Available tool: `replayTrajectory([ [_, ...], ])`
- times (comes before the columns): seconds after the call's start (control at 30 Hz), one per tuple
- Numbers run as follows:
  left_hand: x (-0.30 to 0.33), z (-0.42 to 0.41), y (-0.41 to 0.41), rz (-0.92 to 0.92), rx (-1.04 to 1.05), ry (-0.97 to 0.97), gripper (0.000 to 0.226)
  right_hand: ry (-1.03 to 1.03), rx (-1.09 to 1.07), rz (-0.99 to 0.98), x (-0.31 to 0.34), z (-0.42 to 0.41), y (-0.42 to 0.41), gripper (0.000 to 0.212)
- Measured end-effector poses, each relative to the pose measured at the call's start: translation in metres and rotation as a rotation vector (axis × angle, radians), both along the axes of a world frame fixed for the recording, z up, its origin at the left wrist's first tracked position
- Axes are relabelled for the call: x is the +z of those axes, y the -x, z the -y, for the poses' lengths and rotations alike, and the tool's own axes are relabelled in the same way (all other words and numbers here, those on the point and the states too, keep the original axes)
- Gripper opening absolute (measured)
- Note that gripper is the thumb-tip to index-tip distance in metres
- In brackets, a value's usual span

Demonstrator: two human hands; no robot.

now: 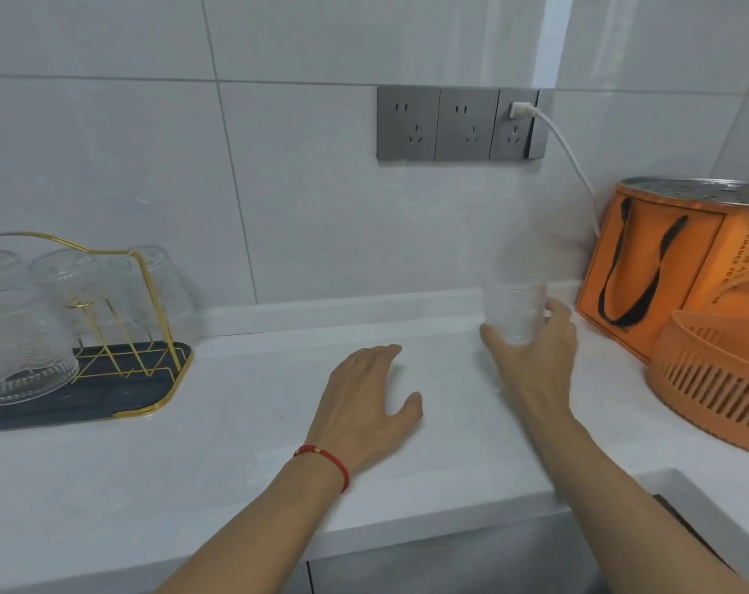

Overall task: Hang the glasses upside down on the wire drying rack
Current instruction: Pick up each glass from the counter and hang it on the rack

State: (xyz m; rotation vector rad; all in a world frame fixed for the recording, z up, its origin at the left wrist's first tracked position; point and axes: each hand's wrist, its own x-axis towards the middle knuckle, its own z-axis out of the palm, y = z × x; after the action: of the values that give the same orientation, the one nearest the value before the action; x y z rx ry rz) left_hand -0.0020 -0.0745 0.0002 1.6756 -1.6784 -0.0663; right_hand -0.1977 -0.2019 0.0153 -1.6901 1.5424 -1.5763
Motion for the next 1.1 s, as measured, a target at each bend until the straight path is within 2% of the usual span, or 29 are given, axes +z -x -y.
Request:
replayTrajectory([
  [0.07,0.008,-0.002,-0.003,-0.175,-0.031,-0.031,0.076,0.076,0.137,-0.052,0.001,-0.025,-0.014,0.088],
  [0.17,0.023,-0.014,-0.013,-0.639,-0.057,-0.023,0.09,0.17,0.409,-0.148,0.0,-0.065,-0.041,0.085],
  [0.27,0.033,-0.035,-0.031,-0.963,-0.039,-0.027,0.076,0.154,0.653,-0.227,0.001,-0.097,-0.07,0.086],
  [0.33,0.037,-0.053,-0.049,-1.089,-0.005,-0.021,0.071,0.072,0.77,-0.26,0.005,-0.108,-0.087,0.093],
  [0.4,0.039,-0.073,-0.071,-1.171,0.016,0.009,0.067,-0.099,0.896,-0.187,0.013,-0.119,-0.103,0.09],
  [0.5,0.041,-0.103,-0.098,-1.21,-0.026,0.061,0.048,-0.366,1.045,0.067,0.026,-0.139,-0.133,0.054],
  [0.57,0.04,-0.119,-0.114,-1.18,-0.044,0.099,0.039,-0.384,1.018,0.109,0.033,-0.15,-0.154,0.037],
  [0.63,0.038,-0.132,-0.131,-1.078,0.09,0.153,0.046,-0.346,0.943,0.105,0.043,-0.159,-0.171,0.034],
  [0.7,0.029,-0.145,-0.15,-0.747,0.357,0.184,0.049,-0.207,0.855,0.022,0.06,-0.164,-0.184,0.038],
  [0.77,0.014,-0.156,-0.168,-0.243,0.578,0.142,0.038,-0.06,0.81,-0.028,0.082,-0.168,-0.195,0.042],
  [0.8,0.007,-0.158,-0.173,-0.025,0.621,0.087,0.036,-0.004,0.809,-0.039,0.095,-0.169,-0.2,0.043],
  [0.83,0.0,-0.158,-0.176,0.112,0.619,0.024,0.041,0.042,0.817,-0.049,0.108,-0.171,-0.206,0.045],
  [0.93,-0.009,-0.149,-0.175,0.264,0.536,-0.115,0.056,0.157,0.851,-0.147,0.14,-0.171,-0.23,0.052],
  [1.1,-0.01,-0.151,-0.175,0.266,0.507,-0.159,0.048,0.238,0.843,-0.46,0.163,-0.166,-0.282,0.068],
])
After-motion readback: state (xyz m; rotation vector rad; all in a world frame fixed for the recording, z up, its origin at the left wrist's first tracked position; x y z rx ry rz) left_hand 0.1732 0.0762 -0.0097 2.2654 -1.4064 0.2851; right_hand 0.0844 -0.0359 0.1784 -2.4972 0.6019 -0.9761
